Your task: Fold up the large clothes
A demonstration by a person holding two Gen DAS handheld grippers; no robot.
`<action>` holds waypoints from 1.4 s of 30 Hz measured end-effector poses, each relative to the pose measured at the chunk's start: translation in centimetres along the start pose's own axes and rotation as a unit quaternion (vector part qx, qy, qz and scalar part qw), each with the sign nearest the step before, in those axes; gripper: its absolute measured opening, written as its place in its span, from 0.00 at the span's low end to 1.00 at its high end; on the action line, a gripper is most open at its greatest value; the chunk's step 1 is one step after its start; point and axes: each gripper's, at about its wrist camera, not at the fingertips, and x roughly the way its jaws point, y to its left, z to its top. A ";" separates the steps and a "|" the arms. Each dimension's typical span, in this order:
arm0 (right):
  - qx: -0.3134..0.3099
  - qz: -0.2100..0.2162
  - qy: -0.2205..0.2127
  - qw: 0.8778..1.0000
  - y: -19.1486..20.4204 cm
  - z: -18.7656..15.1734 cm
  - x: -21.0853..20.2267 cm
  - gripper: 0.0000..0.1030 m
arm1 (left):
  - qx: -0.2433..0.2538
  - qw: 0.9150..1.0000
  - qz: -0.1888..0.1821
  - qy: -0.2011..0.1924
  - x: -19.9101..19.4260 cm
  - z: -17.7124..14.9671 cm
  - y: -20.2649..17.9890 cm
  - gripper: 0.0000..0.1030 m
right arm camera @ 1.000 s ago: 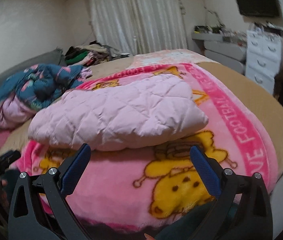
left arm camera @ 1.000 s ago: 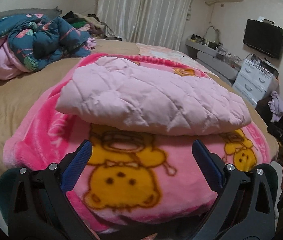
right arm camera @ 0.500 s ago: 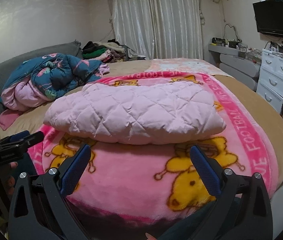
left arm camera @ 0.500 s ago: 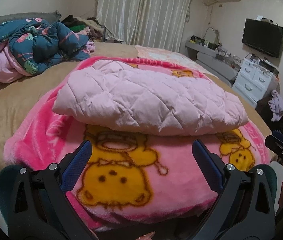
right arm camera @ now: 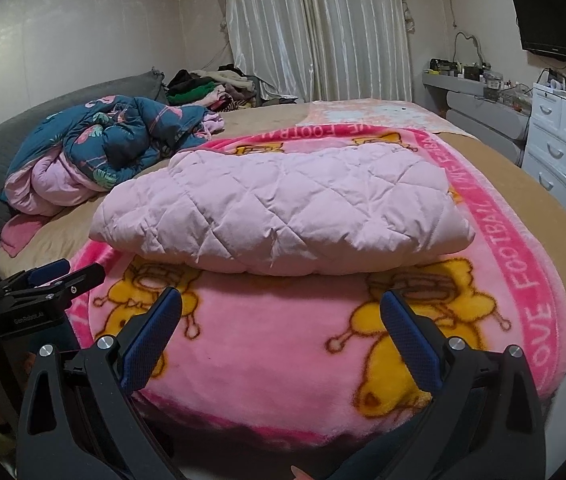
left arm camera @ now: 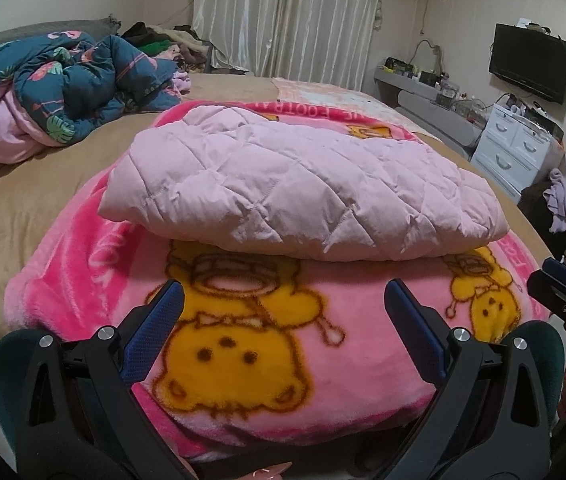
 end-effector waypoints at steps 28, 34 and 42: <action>0.000 0.001 0.003 1.000 -0.3 -0.3 -0.1 0.96 | 0.010 1.000 0.010 -0.014 -0.6 0.3 -0.3 0.91; 0.000 0.001 0.003 1.000 -0.3 -0.3 -0.1 0.96 | 0.011 1.000 0.012 -0.015 -0.7 0.3 -0.3 0.91; 0.003 0.001 0.010 1.000 -0.4 -0.4 0.1 0.96 | 0.012 1.000 0.013 -0.010 -0.5 0.3 -0.3 0.91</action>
